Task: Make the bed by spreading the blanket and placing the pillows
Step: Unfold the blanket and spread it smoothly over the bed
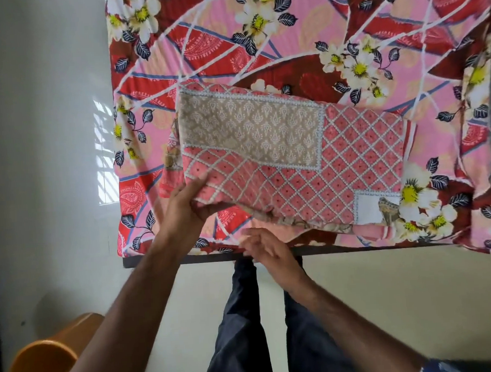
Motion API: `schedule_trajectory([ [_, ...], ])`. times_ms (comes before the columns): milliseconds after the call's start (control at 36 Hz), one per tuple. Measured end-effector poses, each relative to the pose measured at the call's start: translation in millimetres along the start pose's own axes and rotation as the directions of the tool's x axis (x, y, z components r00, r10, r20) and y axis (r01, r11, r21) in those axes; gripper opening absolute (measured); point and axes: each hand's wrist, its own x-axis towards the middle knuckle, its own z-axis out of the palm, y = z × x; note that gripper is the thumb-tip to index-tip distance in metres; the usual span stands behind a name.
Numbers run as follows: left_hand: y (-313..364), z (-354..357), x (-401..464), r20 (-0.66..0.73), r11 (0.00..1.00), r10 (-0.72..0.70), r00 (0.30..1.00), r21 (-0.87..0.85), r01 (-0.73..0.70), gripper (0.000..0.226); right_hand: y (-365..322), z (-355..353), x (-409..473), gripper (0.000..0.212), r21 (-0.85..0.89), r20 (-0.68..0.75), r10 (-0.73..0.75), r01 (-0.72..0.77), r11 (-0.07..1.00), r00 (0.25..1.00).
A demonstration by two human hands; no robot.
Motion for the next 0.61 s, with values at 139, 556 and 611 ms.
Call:
schedule_trajectory([
  [139,8.1,16.5,4.1,-0.103,0.965,0.107,0.989,-0.228,-0.128,0.037,-20.3,-10.1,-2.5,0.054,0.772,-0.070,0.167,-0.052,0.634,0.984],
  [556,-64.7,18.1,-0.7,-0.358,0.955,-0.002,0.934,-0.276,-0.104,0.042,3.2,-126.9,-4.0,0.064,0.886,-0.395,0.300,0.275,0.373,0.868],
  [611,-77.5,20.7,-0.5,-0.433,0.965,-0.064,0.899,-0.256,-0.054,0.032,3.1,-128.7,-3.8,0.057,0.884,-0.409,0.346,0.272,0.381,0.845],
])
